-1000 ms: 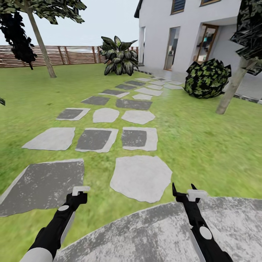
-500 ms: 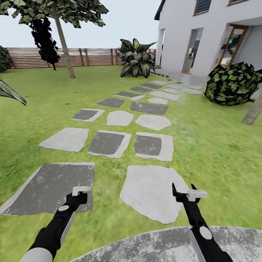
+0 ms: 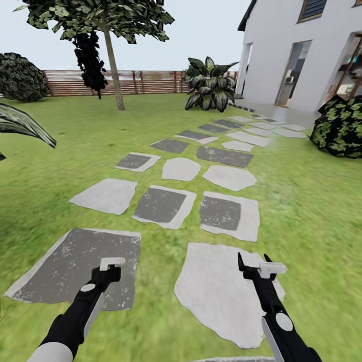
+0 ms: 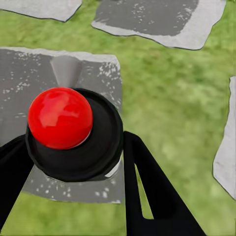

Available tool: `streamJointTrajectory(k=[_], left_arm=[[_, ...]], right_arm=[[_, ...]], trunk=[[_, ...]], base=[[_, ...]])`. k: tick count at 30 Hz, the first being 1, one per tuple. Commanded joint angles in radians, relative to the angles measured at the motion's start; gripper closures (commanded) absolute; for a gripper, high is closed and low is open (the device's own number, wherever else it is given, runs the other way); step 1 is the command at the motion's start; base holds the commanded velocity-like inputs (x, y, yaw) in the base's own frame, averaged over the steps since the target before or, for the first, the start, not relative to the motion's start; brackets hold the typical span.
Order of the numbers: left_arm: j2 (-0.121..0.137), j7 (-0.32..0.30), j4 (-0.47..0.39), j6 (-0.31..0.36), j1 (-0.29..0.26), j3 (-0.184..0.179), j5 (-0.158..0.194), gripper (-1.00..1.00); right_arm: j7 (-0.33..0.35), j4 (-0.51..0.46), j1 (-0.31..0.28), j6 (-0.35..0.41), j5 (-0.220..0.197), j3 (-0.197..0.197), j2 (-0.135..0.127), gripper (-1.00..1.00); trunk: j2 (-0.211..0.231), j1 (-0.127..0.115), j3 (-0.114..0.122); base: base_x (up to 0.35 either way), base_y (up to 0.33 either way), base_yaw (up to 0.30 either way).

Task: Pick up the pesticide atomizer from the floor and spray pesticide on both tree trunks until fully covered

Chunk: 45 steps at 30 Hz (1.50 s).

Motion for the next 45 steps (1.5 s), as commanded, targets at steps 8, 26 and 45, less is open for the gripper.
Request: streamJointTrajectory(k=[8, 26, 45], left_arm=[[0.000, 0.000, 0.001, 0.000, 0.000, 0.000, 0.000, 1.00], [0.000, 0.000, 0.002, 0.000, 0.000, 0.002, 0.000, 1.00], [-0.001, 0.001, 0.004, 0.000, 0.000, 0.000, 0.000, 1.00]], right_arm=[[0.000, 0.000, 0.000, 0.000, 0.000, 0.000, 0.000, -1.00], [0.000, 0.000, 0.000, 0.000, 0.000, 0.000, 0.000, -1.00], [0.000, 0.001, 0.000, 0.000, 0.000, 0.000, 0.000, -1.00]], trunk=[[0.000, 0.000, 0.008], [0.000, 0.000, 0.027], [0.000, 0.000, 0.047]], base=[[0.341, -0.093, 0.219], [0.341, -0.092, 0.217], [0.341, -0.105, 0.194]])
